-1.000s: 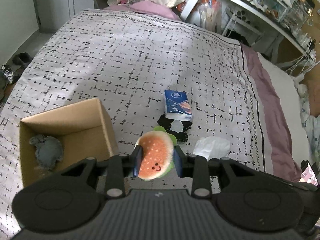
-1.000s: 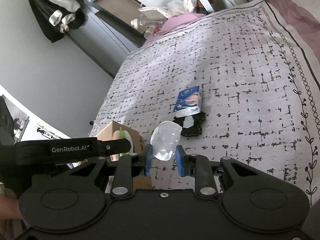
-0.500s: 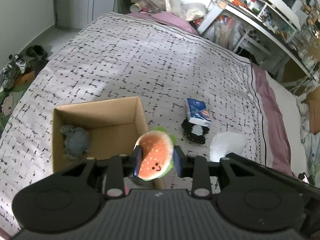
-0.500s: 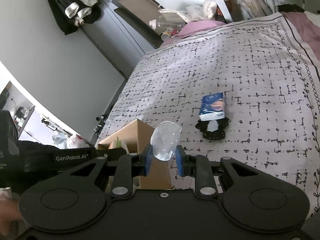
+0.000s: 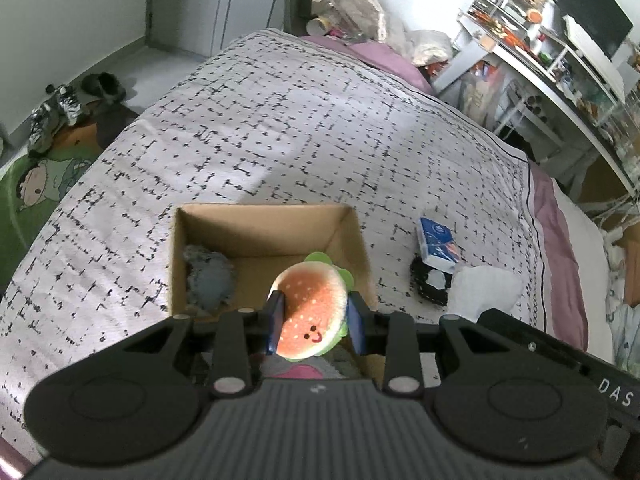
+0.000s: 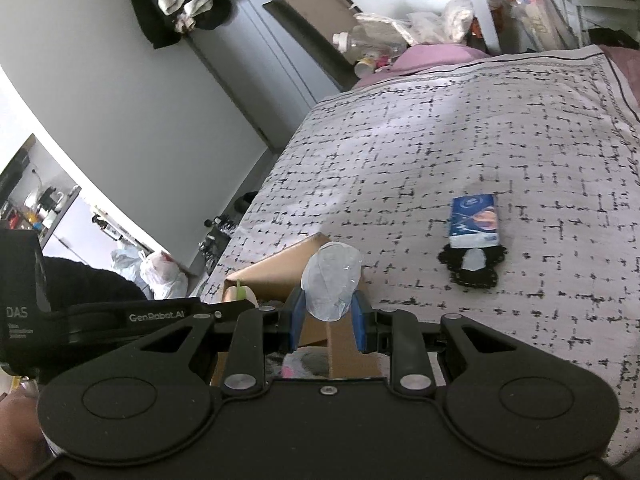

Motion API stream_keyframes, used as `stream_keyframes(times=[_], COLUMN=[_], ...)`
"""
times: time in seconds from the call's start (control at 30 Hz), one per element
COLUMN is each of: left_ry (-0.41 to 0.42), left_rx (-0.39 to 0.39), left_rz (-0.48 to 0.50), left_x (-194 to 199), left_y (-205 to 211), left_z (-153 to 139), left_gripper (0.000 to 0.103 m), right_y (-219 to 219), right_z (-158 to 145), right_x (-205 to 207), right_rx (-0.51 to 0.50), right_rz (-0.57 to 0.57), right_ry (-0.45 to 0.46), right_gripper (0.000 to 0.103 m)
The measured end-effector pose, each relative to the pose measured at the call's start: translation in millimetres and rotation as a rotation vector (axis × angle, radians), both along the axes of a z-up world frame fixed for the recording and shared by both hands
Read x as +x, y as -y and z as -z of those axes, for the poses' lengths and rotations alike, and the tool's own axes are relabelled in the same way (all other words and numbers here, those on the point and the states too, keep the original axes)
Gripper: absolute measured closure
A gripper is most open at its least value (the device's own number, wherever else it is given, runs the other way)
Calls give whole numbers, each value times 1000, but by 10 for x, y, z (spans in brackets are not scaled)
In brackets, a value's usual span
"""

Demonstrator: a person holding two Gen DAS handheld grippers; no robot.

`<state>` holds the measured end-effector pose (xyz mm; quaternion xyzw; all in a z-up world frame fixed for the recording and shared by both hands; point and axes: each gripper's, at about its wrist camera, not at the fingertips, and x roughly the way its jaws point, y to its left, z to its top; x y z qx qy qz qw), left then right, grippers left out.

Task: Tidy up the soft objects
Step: 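Carry both held items over the cardboard box and lower them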

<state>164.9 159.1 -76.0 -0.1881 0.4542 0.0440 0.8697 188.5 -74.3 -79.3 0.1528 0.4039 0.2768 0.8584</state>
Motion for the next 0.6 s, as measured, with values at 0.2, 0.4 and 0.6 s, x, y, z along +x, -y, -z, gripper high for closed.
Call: stream_keyframes(times=[0.2,0.4,0.6], left_ry=[-4,-19,-42], left_rx=[-19,-44,-64], left_rz=[-29,-48,-68], left_x=[-27,-17,12], left_y=[-137,-255,-327], left_z=[69,175,296], left_gripper=[70,70,69], right_y=[-163,-376,-529], right_z=[-22,-14,42], right_x=[7,37,70], right_rx=[-14,-40,-71], right_rz=[-19,-45,-65], right_ry=[2,4,-5], right_gripper=[78,78,78])
